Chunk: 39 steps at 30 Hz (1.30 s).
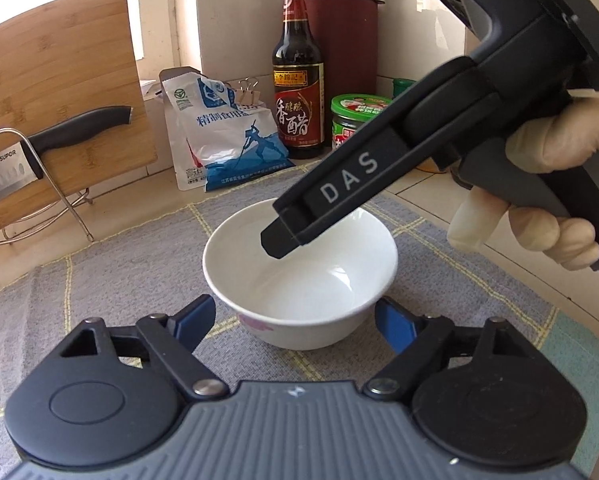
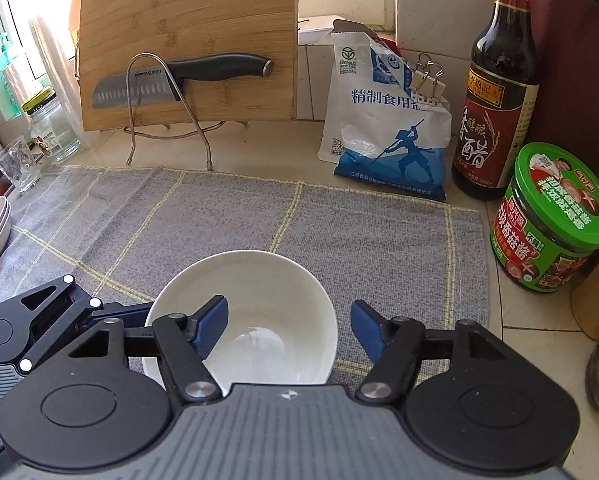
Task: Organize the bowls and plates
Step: 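Close the right gripper on the rim of the pink-patterned bowl, then lift the bowl with the right gripper and carry it over the bowl stack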
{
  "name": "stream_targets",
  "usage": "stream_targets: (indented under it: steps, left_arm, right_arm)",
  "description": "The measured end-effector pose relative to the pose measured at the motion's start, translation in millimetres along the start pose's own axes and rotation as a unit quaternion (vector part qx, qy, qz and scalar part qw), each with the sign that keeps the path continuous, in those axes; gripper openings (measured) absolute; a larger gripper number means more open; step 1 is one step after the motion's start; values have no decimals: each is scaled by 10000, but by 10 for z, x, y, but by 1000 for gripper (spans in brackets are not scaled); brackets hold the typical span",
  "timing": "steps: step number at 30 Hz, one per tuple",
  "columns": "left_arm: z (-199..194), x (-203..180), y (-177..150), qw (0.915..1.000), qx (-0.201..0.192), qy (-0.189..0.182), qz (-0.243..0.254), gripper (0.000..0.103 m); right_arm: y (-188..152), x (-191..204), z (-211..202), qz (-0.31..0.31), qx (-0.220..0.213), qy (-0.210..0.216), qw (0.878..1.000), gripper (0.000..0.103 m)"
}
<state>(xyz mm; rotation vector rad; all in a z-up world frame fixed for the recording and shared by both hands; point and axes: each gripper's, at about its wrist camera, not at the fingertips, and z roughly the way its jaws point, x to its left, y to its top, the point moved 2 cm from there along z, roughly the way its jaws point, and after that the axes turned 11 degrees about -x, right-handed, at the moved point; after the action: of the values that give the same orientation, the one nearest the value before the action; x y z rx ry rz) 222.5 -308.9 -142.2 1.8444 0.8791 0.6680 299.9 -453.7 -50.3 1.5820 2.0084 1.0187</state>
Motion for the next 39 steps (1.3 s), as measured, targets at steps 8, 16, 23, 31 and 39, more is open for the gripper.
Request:
stream_targets:
  steps: [8,16,23,31,39]
  left_arm:
    - [30,3,16,10000,19,-73,-6,86]
    - [43,-11,26,9999,11,-119,17,86]
    - [-6,-22,39,9998,95,-161,64,86]
    - [-250,-2,63,9995,111,-217,220,86]
    - [-662,46,108,9987,66,-280,416,86]
  right_arm:
    - [13,-47,39,129,64,107,9998,63]
    - [-34,0,16,173,146,123,9997,59]
    - [-25,41,-55,221,154,110,9996,59]
    - [-43,194,-237,315,78,148,9994,59]
    - [-28,496,-486,460,-74,224,9987,59]
